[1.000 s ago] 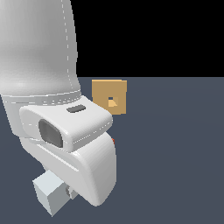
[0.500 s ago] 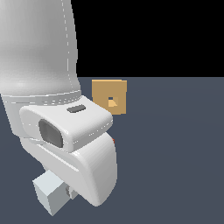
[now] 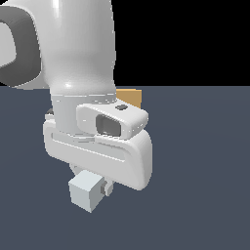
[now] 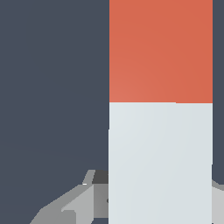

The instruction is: Insert the peg into the horizontal hole in a box.

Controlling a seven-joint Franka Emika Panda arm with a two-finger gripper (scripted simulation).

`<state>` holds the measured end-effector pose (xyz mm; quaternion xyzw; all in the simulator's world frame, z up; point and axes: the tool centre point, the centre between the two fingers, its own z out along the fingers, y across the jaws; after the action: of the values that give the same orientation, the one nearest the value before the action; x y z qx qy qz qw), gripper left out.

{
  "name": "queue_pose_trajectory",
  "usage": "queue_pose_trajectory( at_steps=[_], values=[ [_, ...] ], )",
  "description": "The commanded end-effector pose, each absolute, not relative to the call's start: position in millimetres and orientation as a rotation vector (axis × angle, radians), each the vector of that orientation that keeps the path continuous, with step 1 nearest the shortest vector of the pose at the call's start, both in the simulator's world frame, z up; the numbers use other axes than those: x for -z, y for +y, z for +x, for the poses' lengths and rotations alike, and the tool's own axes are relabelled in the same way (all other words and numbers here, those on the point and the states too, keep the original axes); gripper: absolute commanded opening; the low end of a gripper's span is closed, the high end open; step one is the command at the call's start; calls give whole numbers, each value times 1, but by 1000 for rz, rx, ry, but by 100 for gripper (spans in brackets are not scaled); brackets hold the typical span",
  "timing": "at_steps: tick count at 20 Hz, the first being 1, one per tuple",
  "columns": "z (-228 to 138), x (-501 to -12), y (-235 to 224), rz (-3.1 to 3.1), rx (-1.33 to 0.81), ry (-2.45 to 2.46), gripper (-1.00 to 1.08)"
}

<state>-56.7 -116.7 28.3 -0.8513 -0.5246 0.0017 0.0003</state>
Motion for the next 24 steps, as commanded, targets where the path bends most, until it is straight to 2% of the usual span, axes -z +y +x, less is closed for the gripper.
queue_pose_trajectory(
  at_steps=[1,8,15,20,24],
  values=[
    [-41,-34,-97,-2624,-1,-1730,-100],
    [5,-50,-9,-2392,-2,-2041,-100],
    [26,-64,73,-2164,-1,-2279,-100],
    [29,-69,107,-2064,0,-2369,-100],
    [28,-70,113,-2046,0,-2385,-100]
  ],
)
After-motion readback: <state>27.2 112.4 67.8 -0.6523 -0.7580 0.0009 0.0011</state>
